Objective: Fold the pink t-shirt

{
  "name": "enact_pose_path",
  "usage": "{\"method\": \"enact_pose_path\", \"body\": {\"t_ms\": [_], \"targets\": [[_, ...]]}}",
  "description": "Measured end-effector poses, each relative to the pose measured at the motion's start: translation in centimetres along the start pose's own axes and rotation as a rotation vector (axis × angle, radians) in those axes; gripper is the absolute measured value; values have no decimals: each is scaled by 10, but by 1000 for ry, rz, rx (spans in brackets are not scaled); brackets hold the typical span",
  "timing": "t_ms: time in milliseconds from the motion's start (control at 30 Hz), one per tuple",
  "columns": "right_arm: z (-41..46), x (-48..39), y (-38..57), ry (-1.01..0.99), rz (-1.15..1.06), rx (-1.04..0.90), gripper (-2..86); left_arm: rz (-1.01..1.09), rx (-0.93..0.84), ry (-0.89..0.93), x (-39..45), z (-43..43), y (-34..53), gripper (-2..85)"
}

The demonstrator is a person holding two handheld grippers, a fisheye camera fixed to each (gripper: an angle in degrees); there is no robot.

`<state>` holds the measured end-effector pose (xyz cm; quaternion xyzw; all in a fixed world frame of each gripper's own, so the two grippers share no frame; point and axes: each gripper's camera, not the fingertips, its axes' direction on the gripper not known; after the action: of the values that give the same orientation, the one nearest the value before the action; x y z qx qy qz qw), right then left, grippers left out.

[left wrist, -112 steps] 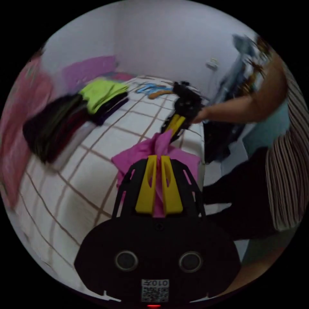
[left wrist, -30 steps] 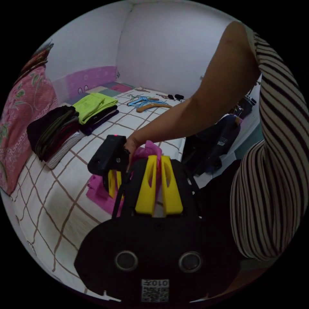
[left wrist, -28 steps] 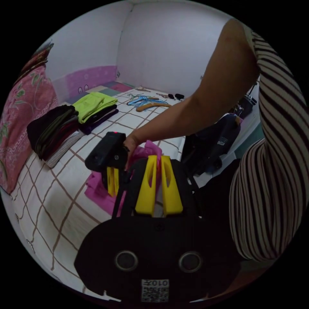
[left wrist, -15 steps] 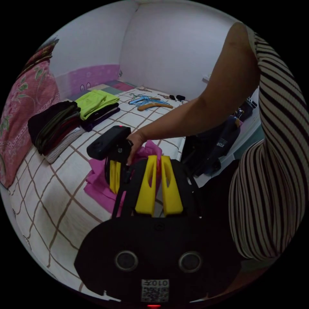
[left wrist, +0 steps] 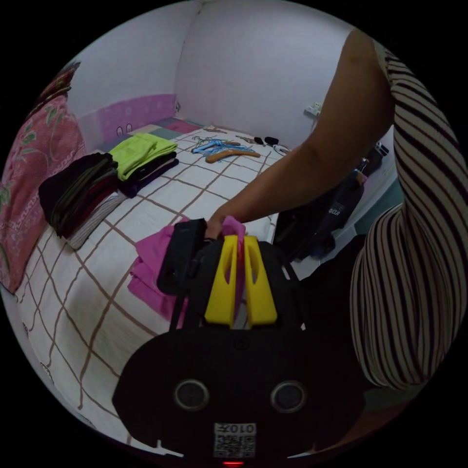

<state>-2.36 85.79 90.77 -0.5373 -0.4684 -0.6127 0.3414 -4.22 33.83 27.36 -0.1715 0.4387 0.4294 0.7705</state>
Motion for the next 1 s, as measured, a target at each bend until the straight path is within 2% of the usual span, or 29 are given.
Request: {"method": "enact_pose_path", "body": {"t_ms": [100,267,433,867,967,1000], "targets": [[5,-2,12,-21,-1,-2,36,-12,-2,3,-7,3,1,4],[-16,7,48,24,118,131,33,-5,8,-8,-19,5,-2,4],[-3,11,76,32,151,2,32,4,2,-13,-29,10,-5,4],[1,-9,148,-18,87,18,34,2,-8,-32,-69,26,-4,3],[-26,0,190,42,238,111,34,-8,0,-62,-92,24,-5,3],[-43,3,218,70,335,200,35,-8,-1,-68,-97,24,-5,3]]}}
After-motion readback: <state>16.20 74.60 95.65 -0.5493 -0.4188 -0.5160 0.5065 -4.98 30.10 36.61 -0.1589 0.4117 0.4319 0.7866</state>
